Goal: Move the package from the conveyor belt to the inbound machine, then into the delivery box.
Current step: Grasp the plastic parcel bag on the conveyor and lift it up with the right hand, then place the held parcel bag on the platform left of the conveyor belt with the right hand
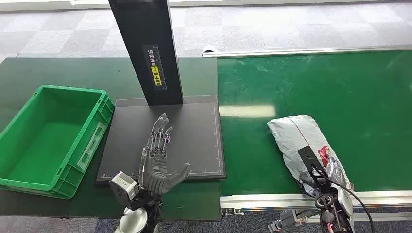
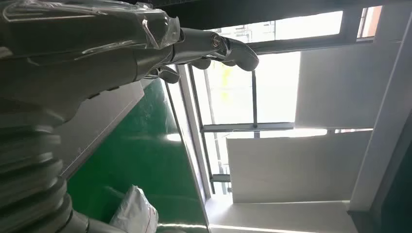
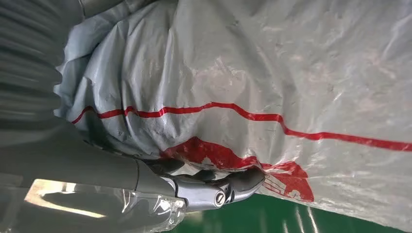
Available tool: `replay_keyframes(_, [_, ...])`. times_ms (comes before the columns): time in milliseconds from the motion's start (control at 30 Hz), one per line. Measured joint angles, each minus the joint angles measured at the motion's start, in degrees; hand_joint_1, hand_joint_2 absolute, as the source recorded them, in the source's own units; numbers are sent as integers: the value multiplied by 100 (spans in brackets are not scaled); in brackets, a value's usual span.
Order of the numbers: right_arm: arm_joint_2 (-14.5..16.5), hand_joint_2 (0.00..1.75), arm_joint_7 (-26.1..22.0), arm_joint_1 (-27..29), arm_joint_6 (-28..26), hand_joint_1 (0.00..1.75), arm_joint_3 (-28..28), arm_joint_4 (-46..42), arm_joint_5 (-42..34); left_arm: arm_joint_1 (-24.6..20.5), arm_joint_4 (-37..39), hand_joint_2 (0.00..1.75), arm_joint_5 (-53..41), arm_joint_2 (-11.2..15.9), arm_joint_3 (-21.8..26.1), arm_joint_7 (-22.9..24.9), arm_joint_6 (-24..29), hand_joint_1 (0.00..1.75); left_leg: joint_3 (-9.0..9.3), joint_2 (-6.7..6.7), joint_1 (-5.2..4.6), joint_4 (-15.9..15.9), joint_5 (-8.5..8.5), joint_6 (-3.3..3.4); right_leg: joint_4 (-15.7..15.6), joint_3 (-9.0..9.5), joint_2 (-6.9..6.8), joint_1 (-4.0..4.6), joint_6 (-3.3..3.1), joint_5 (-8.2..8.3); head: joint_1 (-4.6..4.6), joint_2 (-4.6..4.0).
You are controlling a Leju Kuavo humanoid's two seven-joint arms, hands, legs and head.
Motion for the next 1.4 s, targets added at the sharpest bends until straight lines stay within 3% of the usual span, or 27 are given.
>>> replay_keyframes(33, [-24, 175, 127, -190, 36, 58, -29, 291, 46, -19, 28, 175, 40, 4, 2, 10, 58, 0, 18, 2, 0, 0, -4, 3, -3, 20, 0, -1, 1, -2, 1, 0])
replay_keyframes(67, [-36, 175, 182, -297, 41, 87, -50, 455, 71, -28, 43, 175, 61, 7, 5, 16, 91, 0, 27, 3, 0, 0, -6, 6, -5, 31, 0, -2, 3, -2, 1, 0])
replay_keyframes(133, [-72, 175, 320, -630, 45, 175, -131, 950, 146, -53, 84, 175, 127, 22, 16, 36, 197, 0, 52, 5, -2, 0, -8, 15, -10, 63, 0, -7, 10, 0, 3, -1])
replay_keyframes(400, [110, 175, -493, -778, -290, 175, -235, 882, 129, 48, -13, 175, 155, 74, 98, 63, 376, 0, 36, 15, -8, 1, 4, 19, -7, 44, 9, -9, 13, 22, -1, -1])
replay_keyframes(700, [317, 175, -615, -789, -313, 175, -236, 559, 44, 155, -152, 175, 161, 90, 183, 65, 397, 0, -3, -8, -3, 0, 11, 15, -4, 11, -6, -5, 15, 16, 1, -1])
replay_keyframes(833, [458, 175, -1165, -690, -480, 175, -144, 30, -152, 229, -251, 175, 182, 96, 249, 38, 512, 0, -13, -8, -6, 0, 11, 16, -4, 0, -6, -8, 15, 16, 1, 0])
replay_keyframes(1033, [711, 175, -1482, -79, -522, 175, 707, -2228, -996, 397, -540, 175, 283, 117, 442, -168, 726, 0, -23, -4, -2, -1, 10, 14, -3, -13, -4, -3, 15, 16, 0, 0])
replay_keyframes(1133, [804, 175, -1707, 126, -197, 175, 1348, -3151, -1327, 403, -658, 175, 329, 129, 559, -311, 924, 0, -27, 11, -1, -3, 10, 13, -2, -20, 8, -1, 13, 16, 1, 0])
replay_keyframes(1267, [950, 175, -1769, 66, 453, 175, 2310, -3602, -1486, 283, -730, 175, 362, 148, 722, -361, 1083, 0, -22, 15, 0, -4, 16, 8, -2, -21, 12, 1, 11, 18, 0, -1])
replay_keyframes(1400, [1023, 175, -1792, -24, 488, 175, 2847, -3706, -1562, 243, -764, 175, 365, 164, 831, -367, 1113, 0, -24, -2, 0, -4, 22, 4, -1, -16, -3, 0, 11, 18, 2, -1])
